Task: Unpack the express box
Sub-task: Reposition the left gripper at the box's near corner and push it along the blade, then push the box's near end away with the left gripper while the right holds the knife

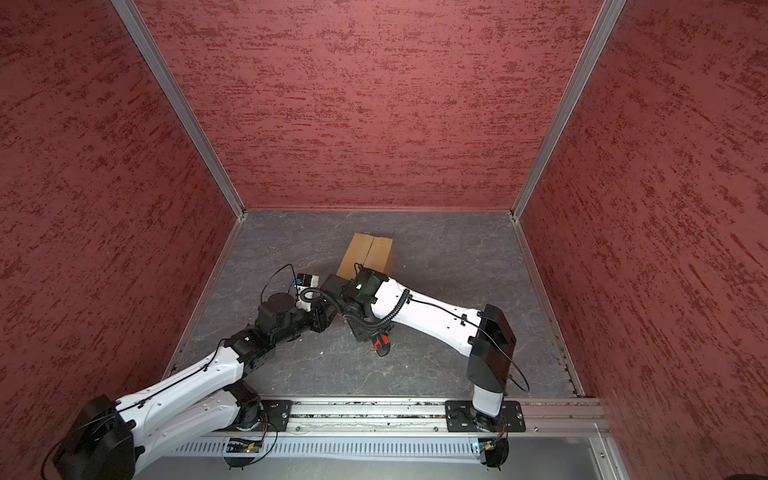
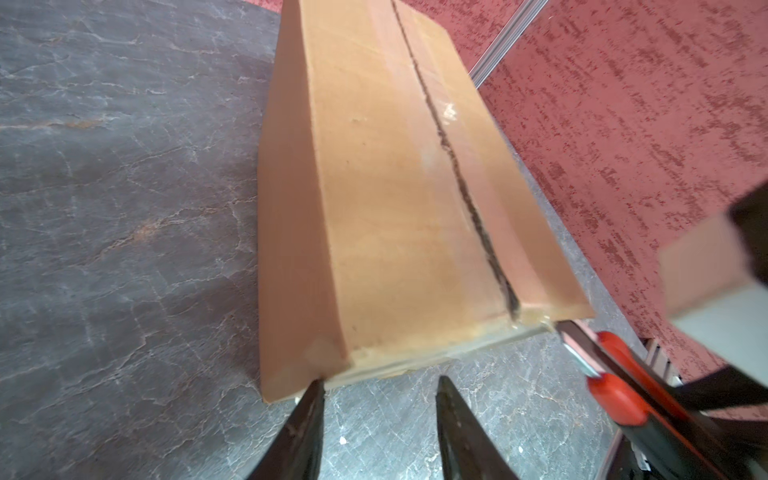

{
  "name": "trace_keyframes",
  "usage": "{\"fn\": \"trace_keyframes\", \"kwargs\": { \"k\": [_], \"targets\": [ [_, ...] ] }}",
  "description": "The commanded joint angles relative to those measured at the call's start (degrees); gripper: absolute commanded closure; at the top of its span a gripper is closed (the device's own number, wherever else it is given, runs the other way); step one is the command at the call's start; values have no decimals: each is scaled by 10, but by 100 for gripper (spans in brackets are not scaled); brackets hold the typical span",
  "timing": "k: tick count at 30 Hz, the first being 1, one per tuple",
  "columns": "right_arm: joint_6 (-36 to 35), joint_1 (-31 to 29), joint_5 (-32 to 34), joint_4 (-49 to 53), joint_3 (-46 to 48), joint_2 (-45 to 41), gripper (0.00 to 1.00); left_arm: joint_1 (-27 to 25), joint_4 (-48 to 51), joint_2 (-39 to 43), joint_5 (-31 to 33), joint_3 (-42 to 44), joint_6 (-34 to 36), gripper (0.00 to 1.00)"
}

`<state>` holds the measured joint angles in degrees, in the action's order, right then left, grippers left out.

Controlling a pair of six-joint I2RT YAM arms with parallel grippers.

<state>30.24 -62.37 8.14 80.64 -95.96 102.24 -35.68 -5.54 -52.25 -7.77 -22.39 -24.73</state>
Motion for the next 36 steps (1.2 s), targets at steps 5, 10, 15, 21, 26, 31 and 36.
{"fn": "trace_keyframes", "kwargs": {
  "k": [5, 10, 15, 21, 26, 31, 36],
  "targets": [
    [27, -4, 54, 15, -18, 12, 100, 41, 25, 26, -35, -17, 8, 54],
    [39, -4, 65, 18, -16, 10, 100, 75, 26, 19, -49, -19, 10, 54],
    [44, -4, 72, 21, -14, 10, 100, 95, 5, -11, -60, -24, 3, 57],
    [40, -4, 65, 16, -15, 11, 100, 104, -42, -70, -73, -36, -11, 61],
    [34, -4, 56, 12, -21, 12, 100, 100, -85, -101, -87, -42, -20, 62],
    [29, -4, 49, 11, -32, 17, 100, 73, -106, -108, -88, -43, -18, 62],
    [22, -3, 44, 7, -37, 22, 100, 28, -127, -105, -74, -37, -15, 62]
  ]
}}
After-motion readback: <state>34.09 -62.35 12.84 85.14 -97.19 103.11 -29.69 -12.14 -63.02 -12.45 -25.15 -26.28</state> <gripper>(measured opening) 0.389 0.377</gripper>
